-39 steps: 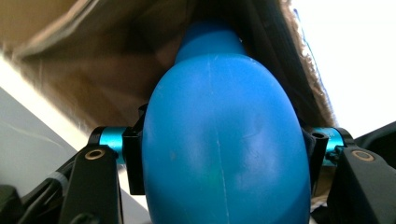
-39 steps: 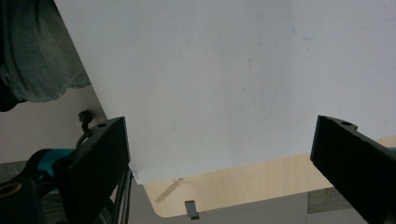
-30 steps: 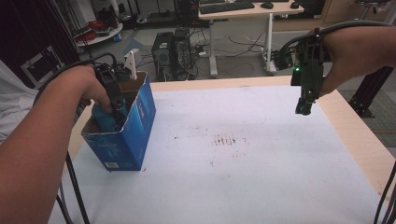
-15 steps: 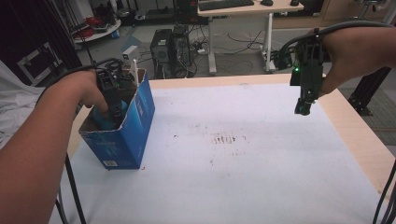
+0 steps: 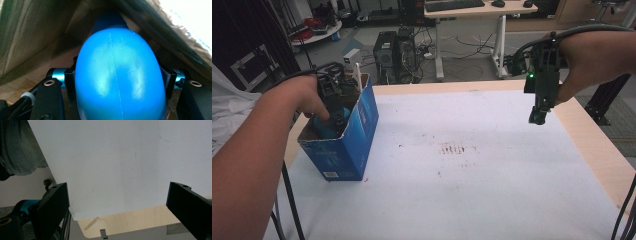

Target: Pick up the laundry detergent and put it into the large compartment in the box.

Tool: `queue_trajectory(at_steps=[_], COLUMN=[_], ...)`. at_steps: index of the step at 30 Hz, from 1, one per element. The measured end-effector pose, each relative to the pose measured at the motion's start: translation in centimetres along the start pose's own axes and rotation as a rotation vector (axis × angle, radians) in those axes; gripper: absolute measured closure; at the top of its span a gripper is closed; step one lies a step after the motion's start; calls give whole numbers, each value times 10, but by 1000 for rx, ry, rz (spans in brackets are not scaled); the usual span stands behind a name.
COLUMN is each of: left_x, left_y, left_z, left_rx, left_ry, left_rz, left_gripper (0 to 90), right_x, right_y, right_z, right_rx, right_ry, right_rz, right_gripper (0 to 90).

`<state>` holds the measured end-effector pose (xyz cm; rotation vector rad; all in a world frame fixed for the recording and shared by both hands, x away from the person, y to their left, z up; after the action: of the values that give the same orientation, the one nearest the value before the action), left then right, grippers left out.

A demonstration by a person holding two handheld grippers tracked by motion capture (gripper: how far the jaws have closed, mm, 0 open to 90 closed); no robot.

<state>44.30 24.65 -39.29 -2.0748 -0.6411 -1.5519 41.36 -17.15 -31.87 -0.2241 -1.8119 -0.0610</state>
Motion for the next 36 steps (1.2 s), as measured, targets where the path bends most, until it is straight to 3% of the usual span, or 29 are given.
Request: queue_trajectory(at_steps=[20, 30, 36], left_x=[17, 33, 47], left_y=[-5, -8, -8], left_z=[-2, -5, -10], left_rx=[12, 40, 33], left_ry=[19, 32, 56], left_rz=[-46, -60, -62], left_gripper=[257, 221, 209], right_x=[1, 3, 3], right_y=[3, 0, -1], right_z=[2, 2, 2], right_rx=[9, 0, 6], right_ry=[2, -1, -1], right_rz=[-11, -4, -10], right_gripper=[37, 37, 37])
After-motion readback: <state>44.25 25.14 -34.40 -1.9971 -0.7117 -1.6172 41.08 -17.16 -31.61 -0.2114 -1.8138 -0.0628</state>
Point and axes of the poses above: each handheld gripper's, and its own axes: x roughly backward along the jaws, y roughly out of its top, z roughly to its left, the point moved 10 cm from there along -x, roughly forward along the jaws, and after that the axes turned 14 degrees about -y, right-handed, at the moved point
